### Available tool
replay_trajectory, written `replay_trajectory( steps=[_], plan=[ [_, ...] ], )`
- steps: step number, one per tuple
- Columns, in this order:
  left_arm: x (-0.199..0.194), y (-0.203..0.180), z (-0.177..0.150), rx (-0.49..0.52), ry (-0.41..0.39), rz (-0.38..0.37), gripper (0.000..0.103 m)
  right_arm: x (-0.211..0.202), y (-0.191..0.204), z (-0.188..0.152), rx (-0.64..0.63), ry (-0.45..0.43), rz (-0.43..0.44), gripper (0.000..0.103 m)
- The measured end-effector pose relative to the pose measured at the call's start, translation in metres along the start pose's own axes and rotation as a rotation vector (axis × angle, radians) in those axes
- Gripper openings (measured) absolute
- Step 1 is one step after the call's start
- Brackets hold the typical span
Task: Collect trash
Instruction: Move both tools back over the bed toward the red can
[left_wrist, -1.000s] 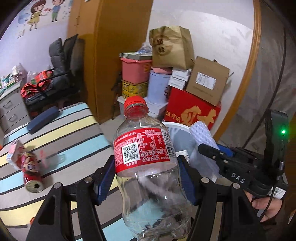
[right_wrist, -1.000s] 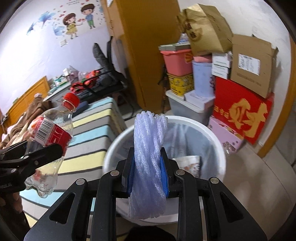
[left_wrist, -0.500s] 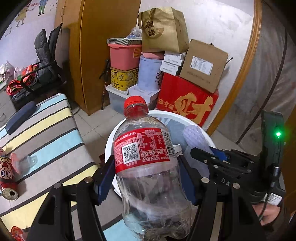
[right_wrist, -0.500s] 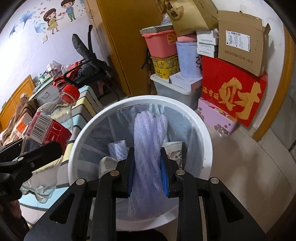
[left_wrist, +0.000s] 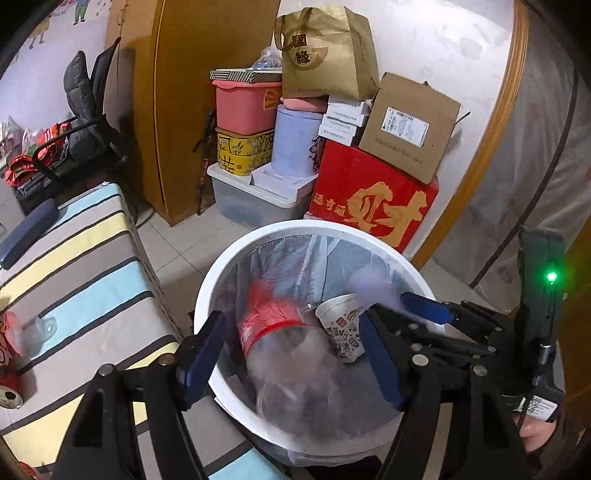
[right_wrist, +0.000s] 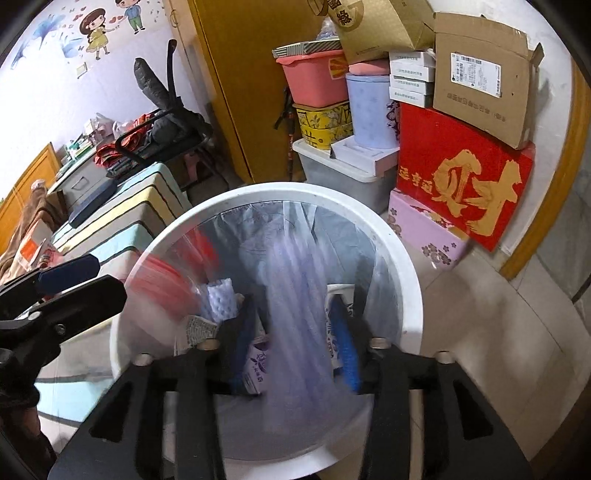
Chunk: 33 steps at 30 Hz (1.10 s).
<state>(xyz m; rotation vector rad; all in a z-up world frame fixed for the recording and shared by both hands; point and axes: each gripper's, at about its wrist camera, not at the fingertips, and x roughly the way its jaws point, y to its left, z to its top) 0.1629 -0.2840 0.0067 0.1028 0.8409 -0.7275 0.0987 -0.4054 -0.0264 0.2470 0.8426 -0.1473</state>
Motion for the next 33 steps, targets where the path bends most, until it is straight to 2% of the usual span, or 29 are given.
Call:
replay_trajectory(
  steps=[1,2,16,33],
  plan=[
    [-0.001,0.001,0.000,0.001,-0.004,0.006,0.076,-0.001,0.000,0.000,0.005,-0.005,0.008,0.063],
    [-0.002,0.001,0.000,0.005,-0.008,0.015,0.076,-0.002,0.000,-0.001,0.006,-0.010,0.012,0.064],
    [-0.036,0.023,-0.010,-0.034,-0.055,0.053,0.076,-0.017,0.019,0.002,-0.007,-0.063,0.015,0.064],
    [-0.094,0.069,-0.039,-0.113,-0.129,0.118,0.076,-0.037,0.066,-0.001,-0.062,-0.132,0.080,0.064]
  ],
)
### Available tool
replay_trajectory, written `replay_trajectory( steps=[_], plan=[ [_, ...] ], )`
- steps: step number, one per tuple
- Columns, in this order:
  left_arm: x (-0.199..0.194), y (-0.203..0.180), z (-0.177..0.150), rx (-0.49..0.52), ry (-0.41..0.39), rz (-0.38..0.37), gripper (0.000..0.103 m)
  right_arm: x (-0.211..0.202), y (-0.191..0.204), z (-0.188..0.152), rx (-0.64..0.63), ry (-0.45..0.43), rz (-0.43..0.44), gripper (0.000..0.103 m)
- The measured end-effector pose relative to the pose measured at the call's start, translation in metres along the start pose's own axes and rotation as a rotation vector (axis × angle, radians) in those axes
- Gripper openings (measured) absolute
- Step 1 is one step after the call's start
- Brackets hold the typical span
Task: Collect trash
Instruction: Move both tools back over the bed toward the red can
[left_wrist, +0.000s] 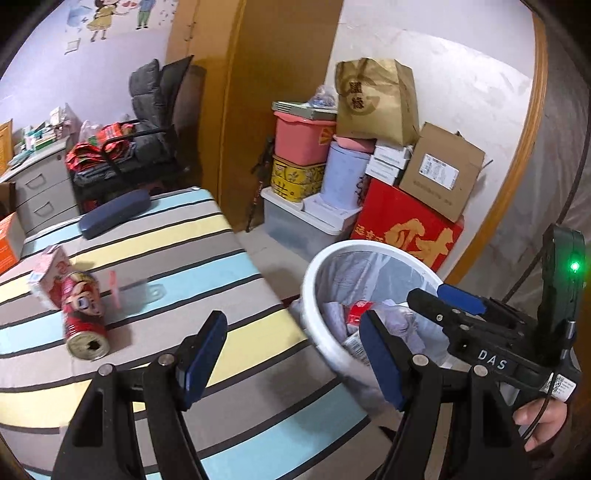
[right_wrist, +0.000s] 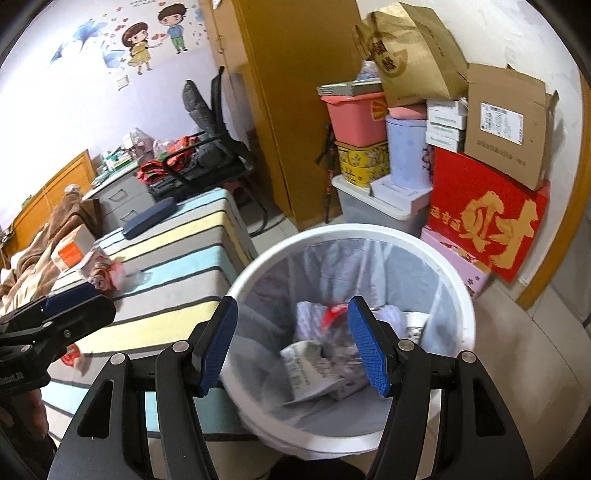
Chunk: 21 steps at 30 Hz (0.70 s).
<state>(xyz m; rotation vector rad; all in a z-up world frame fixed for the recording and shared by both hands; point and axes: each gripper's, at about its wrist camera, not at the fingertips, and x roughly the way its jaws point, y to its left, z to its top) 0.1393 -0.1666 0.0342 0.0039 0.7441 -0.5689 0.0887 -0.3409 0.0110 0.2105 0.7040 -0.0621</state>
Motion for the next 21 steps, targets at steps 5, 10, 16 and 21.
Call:
replay_trajectory(
  steps=[5,10,16,21],
  plan=[
    [-0.019,0.025,-0.008,-0.028,-0.023,0.038,0.076,-0.001,0.018,0.000,-0.020,-0.011,0.030,0.064],
    [-0.040,0.050,-0.019,-0.058,-0.055,0.105,0.076,0.000,0.041,-0.001,-0.051,-0.015,0.061,0.064],
    [-0.061,0.079,-0.028,-0.094,-0.072,0.168,0.076,0.003,0.065,-0.002,-0.075,-0.014,0.099,0.064],
    [-0.074,0.101,-0.037,-0.130,-0.080,0.205,0.076,0.006,0.083,-0.001,-0.101,-0.009,0.131,0.064]
  ],
)
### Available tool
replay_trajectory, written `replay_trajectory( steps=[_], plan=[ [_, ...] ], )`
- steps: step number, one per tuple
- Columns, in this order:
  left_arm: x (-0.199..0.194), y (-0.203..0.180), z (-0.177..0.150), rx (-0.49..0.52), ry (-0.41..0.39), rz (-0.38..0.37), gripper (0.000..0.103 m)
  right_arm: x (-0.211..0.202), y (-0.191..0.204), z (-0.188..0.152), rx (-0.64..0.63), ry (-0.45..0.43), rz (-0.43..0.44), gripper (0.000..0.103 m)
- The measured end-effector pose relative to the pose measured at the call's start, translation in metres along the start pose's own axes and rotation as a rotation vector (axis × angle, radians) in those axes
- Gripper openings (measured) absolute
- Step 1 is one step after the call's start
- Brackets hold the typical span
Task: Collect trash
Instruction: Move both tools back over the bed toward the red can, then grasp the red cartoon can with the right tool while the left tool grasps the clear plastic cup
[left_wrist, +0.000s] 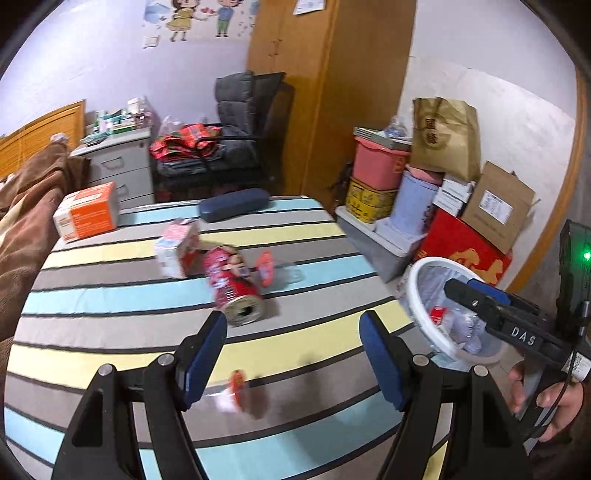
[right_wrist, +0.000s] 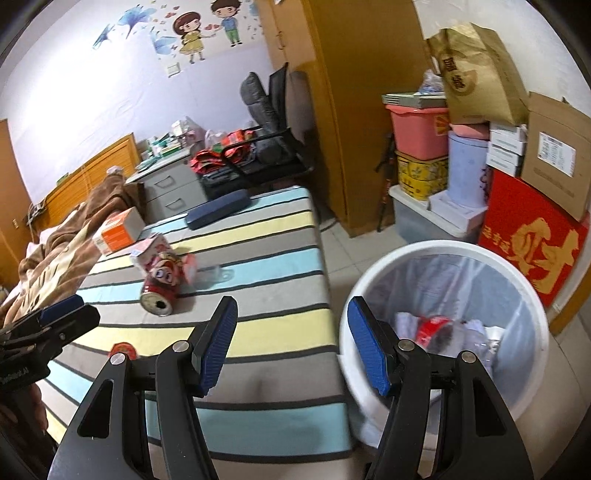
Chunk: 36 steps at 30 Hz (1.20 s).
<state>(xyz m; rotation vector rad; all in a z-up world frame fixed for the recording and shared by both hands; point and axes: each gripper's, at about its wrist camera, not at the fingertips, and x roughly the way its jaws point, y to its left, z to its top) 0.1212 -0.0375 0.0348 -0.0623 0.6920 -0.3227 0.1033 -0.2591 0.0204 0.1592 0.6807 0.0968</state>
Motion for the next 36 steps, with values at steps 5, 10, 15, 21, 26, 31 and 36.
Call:
replay_trajectory(
  steps=[5,10,15,21,26,31,36],
  plan=[
    [-0.001,0.023,-0.012,-0.021,0.023,0.034,0.076,0.010,0.022,0.004,-0.038,0.008,0.039,0.064],
    [0.005,0.042,-0.026,-0.041,0.069,0.039,0.077,0.025,0.041,0.008,-0.058,0.035,0.082,0.064],
    [0.013,0.055,-0.035,-0.055,0.102,0.027,0.077,0.042,0.062,0.011,-0.090,0.061,0.115,0.064],
    [0.029,0.059,-0.041,-0.032,0.145,-0.007,0.079,0.060,0.083,0.016,-0.127,0.090,0.147,0.064],
    [0.045,0.061,-0.046,-0.031,0.190,-0.059,0.079,0.074,0.096,0.019,-0.149,0.121,0.164,0.064],
    [0.052,0.068,-0.047,-0.043,0.194,-0.050,0.079,0.086,0.104,0.019,-0.166,0.153,0.181,0.064],
    [0.055,0.074,-0.048,-0.064,0.213,-0.065,0.079,0.095,0.112,0.018,-0.186,0.175,0.190,0.064]
  ],
)
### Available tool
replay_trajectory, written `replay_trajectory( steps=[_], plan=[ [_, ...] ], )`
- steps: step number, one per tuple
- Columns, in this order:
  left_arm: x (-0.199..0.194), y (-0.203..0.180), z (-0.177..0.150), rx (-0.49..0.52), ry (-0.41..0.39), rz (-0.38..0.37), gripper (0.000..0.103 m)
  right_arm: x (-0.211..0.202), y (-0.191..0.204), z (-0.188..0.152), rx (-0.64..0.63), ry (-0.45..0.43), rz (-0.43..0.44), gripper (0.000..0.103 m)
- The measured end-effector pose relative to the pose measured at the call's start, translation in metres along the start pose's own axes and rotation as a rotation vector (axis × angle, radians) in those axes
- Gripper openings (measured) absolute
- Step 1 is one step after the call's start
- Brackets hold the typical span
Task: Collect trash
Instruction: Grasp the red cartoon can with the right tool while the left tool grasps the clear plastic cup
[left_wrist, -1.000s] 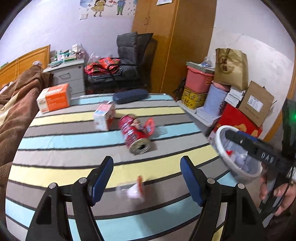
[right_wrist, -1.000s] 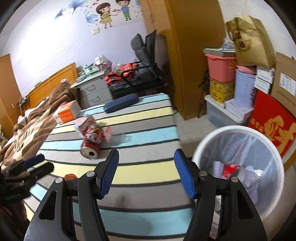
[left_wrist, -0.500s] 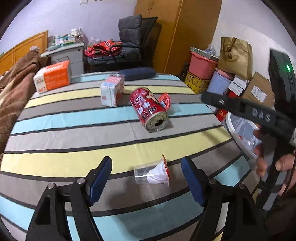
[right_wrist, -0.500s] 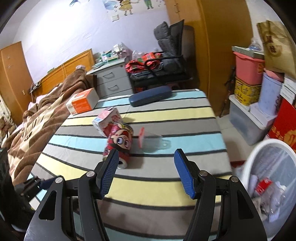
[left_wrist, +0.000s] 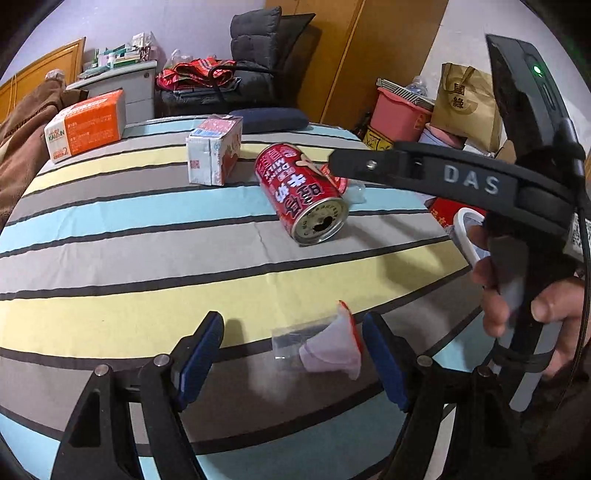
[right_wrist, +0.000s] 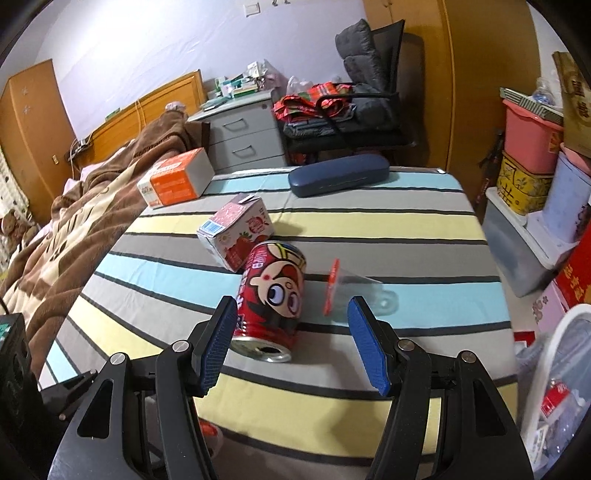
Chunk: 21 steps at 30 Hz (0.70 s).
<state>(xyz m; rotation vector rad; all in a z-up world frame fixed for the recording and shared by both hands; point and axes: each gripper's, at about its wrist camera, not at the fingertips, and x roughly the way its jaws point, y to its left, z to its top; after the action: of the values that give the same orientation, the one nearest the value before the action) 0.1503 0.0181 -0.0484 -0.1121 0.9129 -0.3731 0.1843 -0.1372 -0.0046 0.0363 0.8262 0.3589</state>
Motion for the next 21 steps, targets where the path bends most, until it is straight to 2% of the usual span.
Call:
replay_trajectory(
  steps=[2,6,8,17,21],
  plan=[
    [0.001,0.002,-0.001,-0.011,0.004,0.002,0.073,0.005,0.003,0.001,-0.003,0.010,0.004,0.064],
    [-0.001,0.006,-0.002,-0.014,0.005,-0.009,0.067,0.011,0.009,0.006,-0.021,0.017,0.009,0.064],
    [-0.001,0.010,-0.003,-0.022,0.008,-0.005,0.060,0.016,0.012,0.008,-0.031,0.028,0.003,0.064],
    [-0.006,0.031,-0.004,-0.079,-0.002,0.019,0.053,0.035,0.022,0.011,-0.081,0.082,-0.017,0.064],
    [-0.010,0.039,-0.005,-0.095,-0.006,0.039,0.052,0.038,0.024,0.012,-0.081,0.079,-0.028,0.064]
  ],
)
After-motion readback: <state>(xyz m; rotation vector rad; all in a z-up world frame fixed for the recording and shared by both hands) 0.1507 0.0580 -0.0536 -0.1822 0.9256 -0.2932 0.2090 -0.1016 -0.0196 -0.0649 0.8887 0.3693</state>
